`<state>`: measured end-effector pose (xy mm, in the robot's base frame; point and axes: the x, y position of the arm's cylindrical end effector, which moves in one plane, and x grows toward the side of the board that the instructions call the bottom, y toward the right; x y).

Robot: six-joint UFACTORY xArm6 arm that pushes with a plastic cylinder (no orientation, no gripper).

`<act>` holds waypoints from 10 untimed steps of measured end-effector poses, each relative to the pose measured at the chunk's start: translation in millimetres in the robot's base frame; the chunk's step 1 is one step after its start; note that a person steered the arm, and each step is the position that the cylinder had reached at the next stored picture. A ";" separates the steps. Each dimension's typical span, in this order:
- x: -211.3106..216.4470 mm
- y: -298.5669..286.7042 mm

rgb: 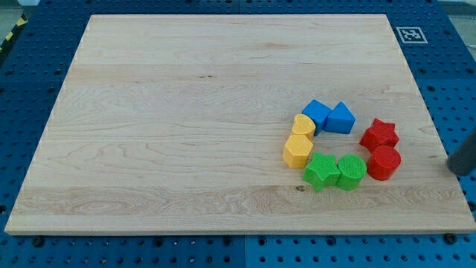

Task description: Slightly move the red blocks to the left

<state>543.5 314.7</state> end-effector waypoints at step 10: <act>-95.2 -96.6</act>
<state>448.3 218.1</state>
